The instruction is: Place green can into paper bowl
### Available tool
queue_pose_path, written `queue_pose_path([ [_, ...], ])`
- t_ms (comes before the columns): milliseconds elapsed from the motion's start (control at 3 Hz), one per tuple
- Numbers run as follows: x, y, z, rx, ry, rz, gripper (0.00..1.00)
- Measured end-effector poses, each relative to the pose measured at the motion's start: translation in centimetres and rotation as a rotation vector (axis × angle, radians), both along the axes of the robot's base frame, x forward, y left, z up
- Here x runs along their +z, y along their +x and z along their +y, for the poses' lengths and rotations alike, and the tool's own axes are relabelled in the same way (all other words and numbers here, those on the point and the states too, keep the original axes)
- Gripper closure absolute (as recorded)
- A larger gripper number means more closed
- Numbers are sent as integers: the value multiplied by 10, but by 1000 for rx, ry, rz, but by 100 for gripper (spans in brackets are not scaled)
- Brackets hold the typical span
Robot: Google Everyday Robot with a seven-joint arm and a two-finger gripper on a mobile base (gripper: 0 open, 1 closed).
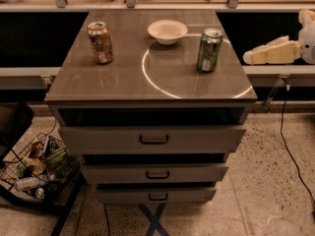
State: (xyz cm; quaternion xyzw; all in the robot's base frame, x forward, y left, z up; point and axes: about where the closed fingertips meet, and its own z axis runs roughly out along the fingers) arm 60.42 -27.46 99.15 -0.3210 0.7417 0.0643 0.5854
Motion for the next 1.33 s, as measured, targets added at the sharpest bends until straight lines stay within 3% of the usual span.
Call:
queue_pose_path([
  [333, -5, 4, 4, -10, 46, -7, 0],
  [667, -18, 24, 19, 1, 151, -27, 0],
  [1333, -40, 60, 54, 68, 290, -31, 0],
])
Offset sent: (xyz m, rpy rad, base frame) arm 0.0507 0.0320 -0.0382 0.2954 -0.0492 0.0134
